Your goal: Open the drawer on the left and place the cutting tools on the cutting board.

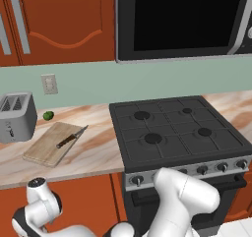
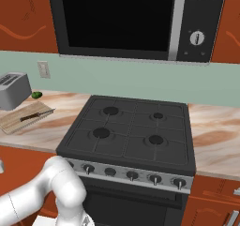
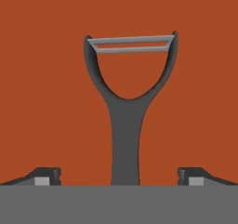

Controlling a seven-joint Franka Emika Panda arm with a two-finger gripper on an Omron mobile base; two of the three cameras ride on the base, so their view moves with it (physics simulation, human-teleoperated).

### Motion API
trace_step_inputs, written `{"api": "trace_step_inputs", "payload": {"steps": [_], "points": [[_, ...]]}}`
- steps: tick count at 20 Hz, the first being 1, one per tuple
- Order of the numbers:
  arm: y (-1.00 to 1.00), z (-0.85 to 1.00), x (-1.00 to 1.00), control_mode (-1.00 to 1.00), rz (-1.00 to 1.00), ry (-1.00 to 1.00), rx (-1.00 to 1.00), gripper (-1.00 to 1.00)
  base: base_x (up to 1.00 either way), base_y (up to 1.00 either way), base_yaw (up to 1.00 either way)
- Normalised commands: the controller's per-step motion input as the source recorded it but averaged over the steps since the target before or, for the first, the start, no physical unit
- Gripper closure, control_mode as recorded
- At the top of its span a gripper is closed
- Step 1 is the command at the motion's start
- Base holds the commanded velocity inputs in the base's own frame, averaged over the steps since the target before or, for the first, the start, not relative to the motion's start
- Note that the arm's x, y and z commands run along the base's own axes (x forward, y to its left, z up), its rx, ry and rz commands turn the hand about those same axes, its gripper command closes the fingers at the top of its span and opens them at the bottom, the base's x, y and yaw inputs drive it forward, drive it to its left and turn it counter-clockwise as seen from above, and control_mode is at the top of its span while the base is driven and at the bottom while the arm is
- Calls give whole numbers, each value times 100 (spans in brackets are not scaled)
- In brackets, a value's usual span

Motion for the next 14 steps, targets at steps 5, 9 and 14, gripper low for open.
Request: {"api": "trace_step_inputs", "payload": {"steps": [5,9,14], "points": [[3,-23,0,-100,0,-1,-2,-100,0,0,0],[1,-20,0,-100,0,0,-2,-100,0,0,0],[0,0,0,-100,0,1,0,100,0,0,0]]}}
